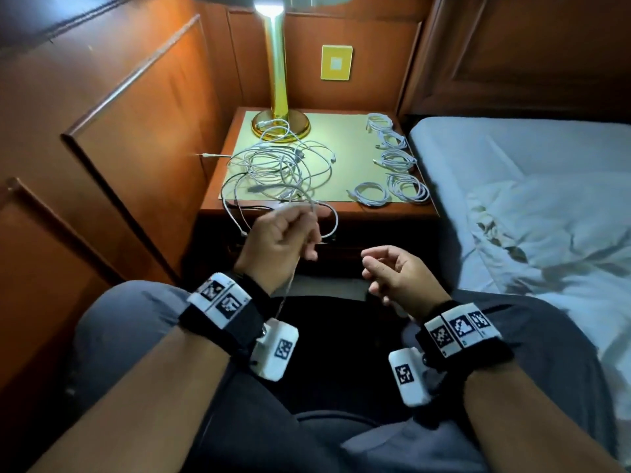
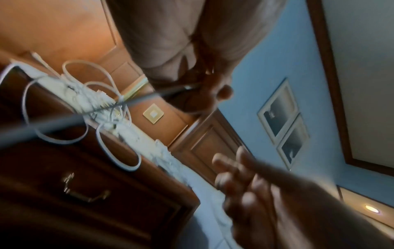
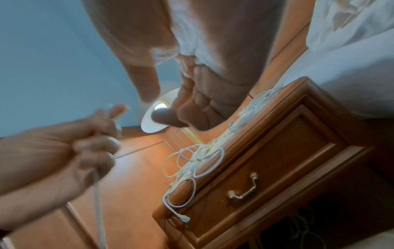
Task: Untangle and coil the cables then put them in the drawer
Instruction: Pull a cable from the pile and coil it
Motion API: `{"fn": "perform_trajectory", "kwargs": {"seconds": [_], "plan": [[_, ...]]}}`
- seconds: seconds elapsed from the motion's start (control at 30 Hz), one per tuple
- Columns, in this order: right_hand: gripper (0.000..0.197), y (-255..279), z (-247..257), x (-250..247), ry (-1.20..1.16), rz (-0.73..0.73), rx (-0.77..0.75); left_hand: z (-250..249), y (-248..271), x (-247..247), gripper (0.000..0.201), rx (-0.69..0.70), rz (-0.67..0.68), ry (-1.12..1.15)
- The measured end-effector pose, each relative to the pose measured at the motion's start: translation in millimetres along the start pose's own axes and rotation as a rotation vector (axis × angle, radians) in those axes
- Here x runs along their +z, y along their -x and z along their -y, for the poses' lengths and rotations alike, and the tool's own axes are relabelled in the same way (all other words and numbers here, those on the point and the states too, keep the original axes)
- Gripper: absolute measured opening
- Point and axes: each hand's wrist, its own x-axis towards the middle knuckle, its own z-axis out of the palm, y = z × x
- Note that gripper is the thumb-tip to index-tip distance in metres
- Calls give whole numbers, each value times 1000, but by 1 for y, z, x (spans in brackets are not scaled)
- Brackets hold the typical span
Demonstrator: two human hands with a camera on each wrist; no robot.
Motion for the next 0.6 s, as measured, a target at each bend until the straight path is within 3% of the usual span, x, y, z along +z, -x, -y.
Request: {"fn": "perform_trajectory", "kwargs": {"seconds": [0.07, 0.17, 0.3, 0.37, 0.43, 0.5, 0.6], "plan": [[11, 1, 2, 6, -138, -35, -76, 10, 3, 9, 20, -47, 84, -95], [18, -2, -3, 4, -144, -79, -161, 20, 3, 9, 30, 27, 211, -349], [51, -6, -4, -7, 247, -99, -363, 22, 0, 7, 14, 17, 285, -385], [51, -7, -2, -7, 483, 35, -493, 21, -1, 8, 10, 42, 303, -348], [36, -5, 0, 1, 409, 253, -408, 18, -2, 10, 6, 64, 321, -295], [22, -3, 2, 13, 90, 373, -188, 19, -4, 8, 3, 62, 317, -270], [14, -8, 12, 14, -337, 236, -19, 21, -11, -6, 11, 32, 259, -313]]}}
